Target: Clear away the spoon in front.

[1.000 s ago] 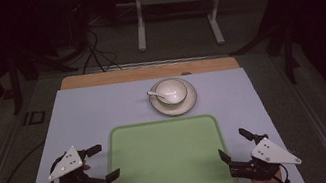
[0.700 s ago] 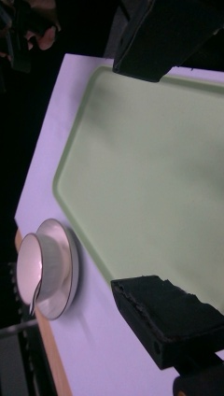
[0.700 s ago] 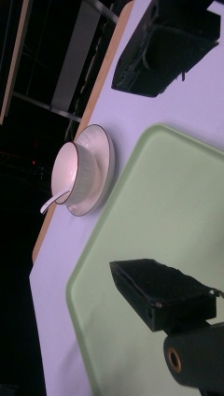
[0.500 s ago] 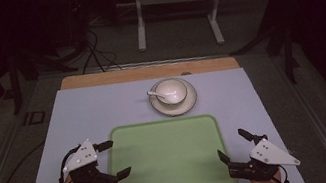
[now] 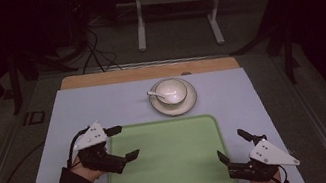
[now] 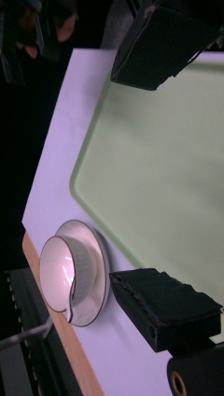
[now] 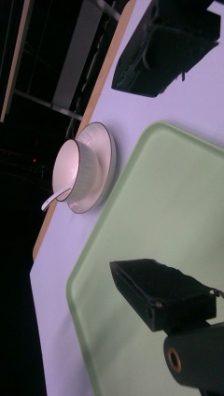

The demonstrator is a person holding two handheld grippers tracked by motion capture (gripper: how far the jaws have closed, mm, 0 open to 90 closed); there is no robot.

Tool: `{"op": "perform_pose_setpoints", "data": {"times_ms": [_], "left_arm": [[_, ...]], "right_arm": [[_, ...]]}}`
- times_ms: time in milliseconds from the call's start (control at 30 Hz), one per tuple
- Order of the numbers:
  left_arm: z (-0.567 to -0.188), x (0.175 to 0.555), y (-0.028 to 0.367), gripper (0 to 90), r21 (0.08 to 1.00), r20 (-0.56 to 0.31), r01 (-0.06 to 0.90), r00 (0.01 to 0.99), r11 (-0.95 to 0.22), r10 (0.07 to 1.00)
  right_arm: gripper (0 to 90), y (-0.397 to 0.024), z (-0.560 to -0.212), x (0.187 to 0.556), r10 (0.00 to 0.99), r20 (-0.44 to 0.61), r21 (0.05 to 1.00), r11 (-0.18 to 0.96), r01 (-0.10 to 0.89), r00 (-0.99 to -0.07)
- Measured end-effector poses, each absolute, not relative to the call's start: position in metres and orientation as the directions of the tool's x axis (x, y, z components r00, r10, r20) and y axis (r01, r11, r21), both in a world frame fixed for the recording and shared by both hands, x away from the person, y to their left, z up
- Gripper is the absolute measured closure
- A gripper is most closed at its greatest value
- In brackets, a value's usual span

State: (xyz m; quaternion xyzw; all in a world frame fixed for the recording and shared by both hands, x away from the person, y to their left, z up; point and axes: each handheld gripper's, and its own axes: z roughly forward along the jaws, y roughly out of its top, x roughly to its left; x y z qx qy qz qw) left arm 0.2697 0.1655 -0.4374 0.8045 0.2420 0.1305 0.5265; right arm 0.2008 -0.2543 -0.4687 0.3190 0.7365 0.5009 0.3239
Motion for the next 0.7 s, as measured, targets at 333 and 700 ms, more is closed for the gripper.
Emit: {"op": "perform_pose_setpoints", "data": {"times_ms": [333,700], "left_arm": [[-0.436,0.288,0.142,8.7,0.912,-0.056,0.251,0.86,-0.326,0.507],[-0.44,0.313,0.113,10.5,0.902,-0.064,0.27,0.855,-0.337,0.514]], "right_arm": [[11.4,-0.254,-0.469,0.202,0.789,-0.152,0.945,0.292,0.145,-0.596],[11.5,-0.254,-0.47,0.202,0.786,-0.15,0.945,0.293,0.147,-0.6]]}}
